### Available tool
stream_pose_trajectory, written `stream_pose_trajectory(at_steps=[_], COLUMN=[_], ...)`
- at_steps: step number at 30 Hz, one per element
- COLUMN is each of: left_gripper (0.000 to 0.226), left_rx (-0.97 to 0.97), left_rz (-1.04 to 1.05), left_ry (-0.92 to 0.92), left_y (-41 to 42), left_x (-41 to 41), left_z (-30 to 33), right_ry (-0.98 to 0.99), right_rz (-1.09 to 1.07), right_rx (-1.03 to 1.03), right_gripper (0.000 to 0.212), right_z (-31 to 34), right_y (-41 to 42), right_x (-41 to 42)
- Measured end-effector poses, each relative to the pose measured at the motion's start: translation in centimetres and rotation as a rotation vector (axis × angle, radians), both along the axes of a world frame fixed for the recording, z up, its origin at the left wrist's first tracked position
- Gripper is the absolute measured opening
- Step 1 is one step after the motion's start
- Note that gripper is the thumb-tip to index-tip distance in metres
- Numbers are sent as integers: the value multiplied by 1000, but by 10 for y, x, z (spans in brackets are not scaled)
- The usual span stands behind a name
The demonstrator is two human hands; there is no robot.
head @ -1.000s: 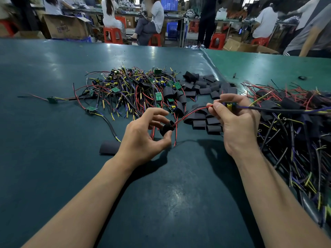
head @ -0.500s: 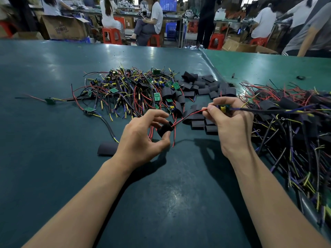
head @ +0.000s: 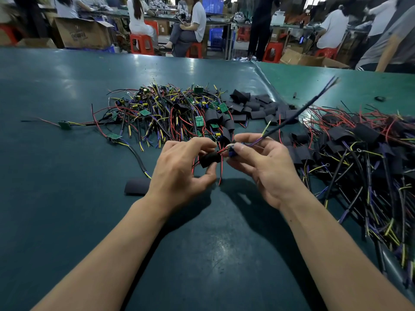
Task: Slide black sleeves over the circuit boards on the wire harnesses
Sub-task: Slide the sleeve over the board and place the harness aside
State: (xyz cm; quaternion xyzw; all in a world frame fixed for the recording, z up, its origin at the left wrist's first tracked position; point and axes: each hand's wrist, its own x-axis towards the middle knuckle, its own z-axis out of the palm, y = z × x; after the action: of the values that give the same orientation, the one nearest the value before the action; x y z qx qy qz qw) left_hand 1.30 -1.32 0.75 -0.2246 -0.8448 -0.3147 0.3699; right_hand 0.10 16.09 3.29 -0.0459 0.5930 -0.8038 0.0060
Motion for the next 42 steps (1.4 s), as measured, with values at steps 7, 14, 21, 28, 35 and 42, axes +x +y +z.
stream_pose_trajectory(at_steps=[7,14,21,28,35,42], left_gripper=[35,35,32,32,30,43], left_rx=[46,10,-124,14,27,124], left_rz=[-68,-162,-181,-253,-241,-122], left_ry=[-60,-110,-14,-50,-4,-114], left_y=[2,-1,0,1,4,-1], left_x=[4,0,-1,2,3,1], left_z=[0,-1,2,4,0,5], right_ry=[31,-74,-92,-115,-85,-97], right_rz=[-16,59,20,64,11,29], right_rx=[28,40,73,-8,43,-8], right_gripper=[22,11,13,15,9,6], right_z=[1,0,-1,2,-1,2], right_y=[3,3,4,7,6,11], right_x=[1,1,0,0,1,-3])
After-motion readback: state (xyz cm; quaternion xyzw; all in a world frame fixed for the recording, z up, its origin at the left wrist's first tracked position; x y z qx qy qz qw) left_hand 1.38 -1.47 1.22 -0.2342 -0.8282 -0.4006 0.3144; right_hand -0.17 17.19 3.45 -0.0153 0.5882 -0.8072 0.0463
